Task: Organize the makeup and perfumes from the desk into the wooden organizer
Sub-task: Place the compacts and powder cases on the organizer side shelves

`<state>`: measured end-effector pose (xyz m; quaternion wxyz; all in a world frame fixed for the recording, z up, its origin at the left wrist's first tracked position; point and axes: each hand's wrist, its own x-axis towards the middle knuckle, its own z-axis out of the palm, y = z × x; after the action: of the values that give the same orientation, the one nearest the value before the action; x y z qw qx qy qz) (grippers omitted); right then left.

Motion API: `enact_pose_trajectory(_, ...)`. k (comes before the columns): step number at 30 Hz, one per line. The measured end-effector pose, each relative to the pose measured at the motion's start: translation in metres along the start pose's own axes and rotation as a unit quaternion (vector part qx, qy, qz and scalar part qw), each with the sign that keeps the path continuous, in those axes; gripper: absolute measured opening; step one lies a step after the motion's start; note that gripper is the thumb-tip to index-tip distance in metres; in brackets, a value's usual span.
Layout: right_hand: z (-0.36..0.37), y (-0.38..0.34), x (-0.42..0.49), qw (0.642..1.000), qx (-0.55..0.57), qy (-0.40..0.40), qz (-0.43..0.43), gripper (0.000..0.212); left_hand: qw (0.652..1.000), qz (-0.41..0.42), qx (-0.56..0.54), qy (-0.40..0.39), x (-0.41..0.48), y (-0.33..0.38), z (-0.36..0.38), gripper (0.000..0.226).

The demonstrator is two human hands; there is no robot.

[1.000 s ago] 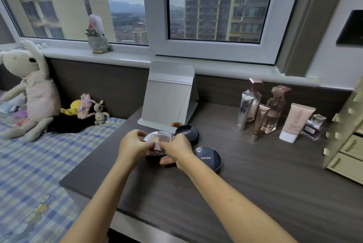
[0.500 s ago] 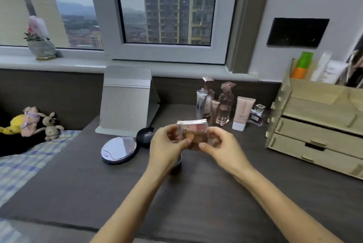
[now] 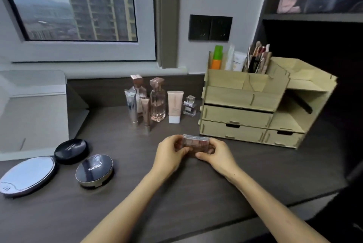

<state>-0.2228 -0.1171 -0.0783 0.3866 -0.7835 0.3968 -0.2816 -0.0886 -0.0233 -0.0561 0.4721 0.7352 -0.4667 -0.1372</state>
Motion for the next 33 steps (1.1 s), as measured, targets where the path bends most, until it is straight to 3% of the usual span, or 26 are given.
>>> enact_pose_trajectory(7, -0.015, -0.013, -0.001, 0.997, 0.077, 0.009, -0.012, 0.034, 1.0, 0.0, -0.008, -0.02, 0.006, 0.01, -0.002, 0.026)
enact_pose_trajectory(10, -0.045, -0.036, -0.004, 0.981, 0.177, 0.08, -0.027, 0.044, 0.986, -0.024, -0.154, -0.053, 0.012, 0.042, -0.007, 0.009)
enact_pose_trajectory(13, -0.081, -0.058, -0.011, 0.964, 0.225, 0.138, -0.033, 0.041, 0.943, -0.072, -0.306, -0.106, 0.023, 0.084, -0.004, 0.013)
enact_pose_trajectory(15, -0.104, -0.07, -0.018, 0.952, 0.254, 0.168, -0.031, 0.039, 0.926, -0.093, -0.338, -0.138, 0.031, 0.114, 0.001, 0.015)
enact_pose_trajectory(19, -0.15, -0.081, -0.023, 0.913, 0.323, 0.245, -0.055, 0.035, 0.915, -0.074, -0.352, -0.18, 0.045, 0.172, 0.016, 0.028)
enact_pose_trajectory(22, -0.18, -0.075, -0.016, 0.847, 0.383, 0.367, -0.043, 0.031, 0.925, -0.044, -0.325, -0.19, 0.051, 0.202, 0.029, 0.034)
enact_pose_trajectory(24, -0.196, -0.067, -0.008, 0.808, 0.379, 0.451, -0.023, 0.031, 0.934, -0.036, -0.315, -0.164, 0.055, 0.211, 0.034, 0.031)
enact_pose_trajectory(27, -0.209, -0.054, 0.007, 0.805, 0.277, 0.525, -0.016, 0.031, 0.933, -0.035, -0.332, -0.132, 0.061, 0.21, 0.036, 0.009)
enact_pose_trajectory(33, -0.242, -0.057, 0.027, 0.779, 0.18, 0.596, -0.07, 0.028, 0.934, -0.05, -0.338, -0.101, 0.064, 0.196, 0.035, 0.022)
